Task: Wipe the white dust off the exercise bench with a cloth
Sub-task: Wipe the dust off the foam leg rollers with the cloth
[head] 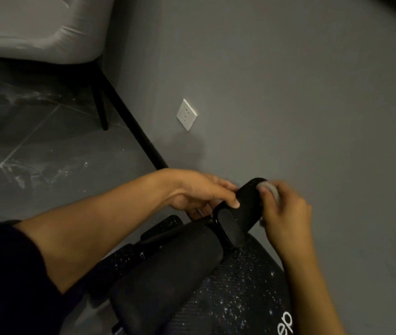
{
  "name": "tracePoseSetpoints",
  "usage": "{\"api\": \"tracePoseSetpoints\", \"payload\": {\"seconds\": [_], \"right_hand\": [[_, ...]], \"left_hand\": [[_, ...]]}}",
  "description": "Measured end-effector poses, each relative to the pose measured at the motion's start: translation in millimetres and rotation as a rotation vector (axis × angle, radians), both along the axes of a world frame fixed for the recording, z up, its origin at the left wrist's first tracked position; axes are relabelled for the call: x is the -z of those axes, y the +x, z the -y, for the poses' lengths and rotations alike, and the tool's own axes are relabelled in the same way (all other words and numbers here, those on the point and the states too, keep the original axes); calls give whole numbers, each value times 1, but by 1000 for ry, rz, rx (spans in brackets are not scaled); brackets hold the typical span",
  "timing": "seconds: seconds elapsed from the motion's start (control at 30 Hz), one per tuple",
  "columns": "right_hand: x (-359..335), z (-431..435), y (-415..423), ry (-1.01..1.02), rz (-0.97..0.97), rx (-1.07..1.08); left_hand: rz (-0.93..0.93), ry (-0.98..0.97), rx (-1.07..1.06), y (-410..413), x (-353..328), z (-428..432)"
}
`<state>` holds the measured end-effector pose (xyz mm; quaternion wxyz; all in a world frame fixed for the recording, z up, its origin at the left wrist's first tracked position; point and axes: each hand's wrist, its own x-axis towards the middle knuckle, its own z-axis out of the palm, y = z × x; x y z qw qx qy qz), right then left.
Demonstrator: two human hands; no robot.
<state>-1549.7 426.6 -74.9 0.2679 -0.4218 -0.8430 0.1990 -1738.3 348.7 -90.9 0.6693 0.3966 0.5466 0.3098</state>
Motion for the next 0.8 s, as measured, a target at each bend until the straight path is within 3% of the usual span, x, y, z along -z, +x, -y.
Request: {"api": "tracePoseSetpoints", "payload": {"seconds": [0.1,0.2,0.43,0.63,0.8], "right_hand": [[-3,22,15,-59,-36,-90],[-4,3,10,-14,-34,-49],[-15,-33,-21,48,157,34],[-9,33,7,-12,-8,-87],[-15,-25,-14,48,55,58]], "left_hand": [[-55,29,-39,3,1,0],[-88,47,-56,7,1,-2],[-145,69,-58,7,-2,-2],[-187,131,-30,6,-5,2],[-184,124,-23,6,-5,3]]}}
